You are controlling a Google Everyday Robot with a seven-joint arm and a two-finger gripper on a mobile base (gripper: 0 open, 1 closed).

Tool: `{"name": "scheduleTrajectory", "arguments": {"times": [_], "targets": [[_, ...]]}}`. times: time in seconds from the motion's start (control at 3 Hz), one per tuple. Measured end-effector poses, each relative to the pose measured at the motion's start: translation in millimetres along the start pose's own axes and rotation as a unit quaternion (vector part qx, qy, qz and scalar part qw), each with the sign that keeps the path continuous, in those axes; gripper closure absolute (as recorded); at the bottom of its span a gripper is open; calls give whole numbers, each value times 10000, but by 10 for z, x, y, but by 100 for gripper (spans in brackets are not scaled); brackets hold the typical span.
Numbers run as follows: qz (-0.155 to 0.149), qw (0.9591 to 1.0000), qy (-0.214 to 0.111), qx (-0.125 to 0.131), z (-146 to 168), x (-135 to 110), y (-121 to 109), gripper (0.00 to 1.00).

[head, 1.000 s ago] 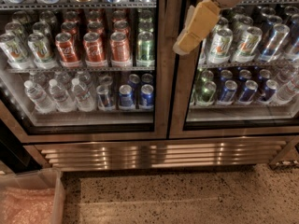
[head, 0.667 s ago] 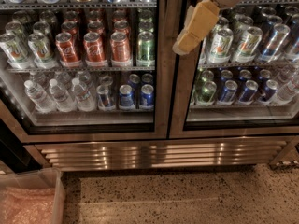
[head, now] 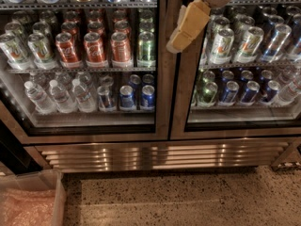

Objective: Open left fridge door

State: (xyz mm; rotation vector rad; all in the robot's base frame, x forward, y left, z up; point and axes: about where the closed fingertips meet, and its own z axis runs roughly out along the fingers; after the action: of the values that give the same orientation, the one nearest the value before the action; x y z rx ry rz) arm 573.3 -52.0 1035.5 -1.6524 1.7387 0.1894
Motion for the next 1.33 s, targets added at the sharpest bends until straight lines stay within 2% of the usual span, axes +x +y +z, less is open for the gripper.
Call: {"name": "scheduleTrajectory", "arguments": {"times": [1.0,1.33], "targets": [[-31,9998,-150,-97,56,6,-46,0],[81,9994,-292,-155,86,-26,0,0]]}}
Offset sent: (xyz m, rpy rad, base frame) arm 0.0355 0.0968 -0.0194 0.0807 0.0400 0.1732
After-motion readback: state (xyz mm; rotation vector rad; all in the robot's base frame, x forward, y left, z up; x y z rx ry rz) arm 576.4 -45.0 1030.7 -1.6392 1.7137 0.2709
